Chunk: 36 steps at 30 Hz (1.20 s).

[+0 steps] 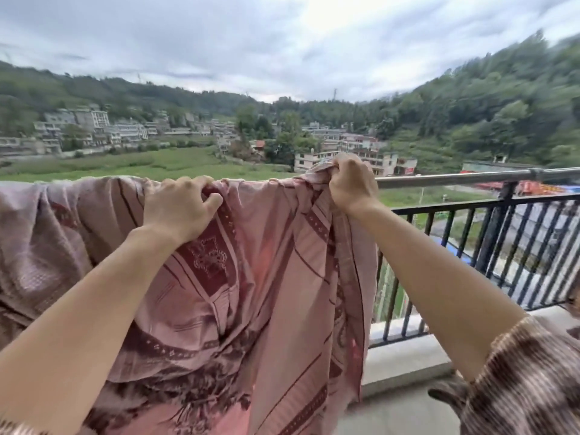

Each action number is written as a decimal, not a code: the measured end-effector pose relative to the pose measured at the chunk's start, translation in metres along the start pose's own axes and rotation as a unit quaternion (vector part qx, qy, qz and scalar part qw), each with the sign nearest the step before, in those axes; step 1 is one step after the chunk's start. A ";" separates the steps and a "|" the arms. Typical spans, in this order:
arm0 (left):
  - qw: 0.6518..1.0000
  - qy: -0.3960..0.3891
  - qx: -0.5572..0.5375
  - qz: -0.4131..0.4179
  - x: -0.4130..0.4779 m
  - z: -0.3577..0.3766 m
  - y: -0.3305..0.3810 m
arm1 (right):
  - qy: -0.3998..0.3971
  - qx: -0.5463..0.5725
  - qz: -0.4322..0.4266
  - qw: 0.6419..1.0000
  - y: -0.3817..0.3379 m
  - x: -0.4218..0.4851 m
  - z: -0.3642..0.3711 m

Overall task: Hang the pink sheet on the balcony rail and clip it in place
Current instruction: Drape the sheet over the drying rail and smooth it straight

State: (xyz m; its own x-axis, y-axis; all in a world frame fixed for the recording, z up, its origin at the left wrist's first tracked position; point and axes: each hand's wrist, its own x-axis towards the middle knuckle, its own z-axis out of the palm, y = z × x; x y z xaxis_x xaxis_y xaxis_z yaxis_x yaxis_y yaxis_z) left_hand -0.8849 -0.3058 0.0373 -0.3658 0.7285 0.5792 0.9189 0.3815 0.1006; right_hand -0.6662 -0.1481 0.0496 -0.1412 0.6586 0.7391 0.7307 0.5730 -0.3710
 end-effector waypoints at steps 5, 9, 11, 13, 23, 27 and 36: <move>0.997 0.039 0.020 -0.057 -0.002 0.012 0.013 | 0.120 0.266 0.286 0.913 0.072 0.034 -0.042; 0.988 0.055 0.004 -0.146 -0.003 0.017 0.039 | 0.196 0.246 0.387 0.867 0.167 0.010 -0.072; 0.984 0.071 -0.035 -0.160 0.000 0.025 0.060 | 0.068 0.298 0.373 0.876 0.202 -0.020 -0.061; 0.988 0.080 -0.066 -0.113 0.004 0.038 0.094 | -0.051 0.308 0.322 0.894 0.233 -0.038 -0.051; 0.989 0.084 -0.106 -0.058 0.022 0.061 0.224 | -0.082 0.227 -0.085 0.967 0.189 0.000 -0.067; 0.995 0.060 -0.073 -0.035 0.023 0.061 0.214 | -0.124 0.087 -0.173 0.973 0.157 0.004 -0.039; 0.982 0.067 -0.174 0.022 0.037 0.050 0.186 | -0.118 0.154 -0.145 0.970 0.132 0.033 -0.033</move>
State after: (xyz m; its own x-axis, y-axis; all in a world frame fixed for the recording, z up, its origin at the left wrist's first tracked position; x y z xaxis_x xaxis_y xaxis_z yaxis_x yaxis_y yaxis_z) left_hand -0.7353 -0.1796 0.0366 -0.3230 0.6495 0.6884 0.9370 0.1170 0.3292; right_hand -0.5522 -0.0664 0.0434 -0.4878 0.5199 0.7013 0.4081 0.8459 -0.3432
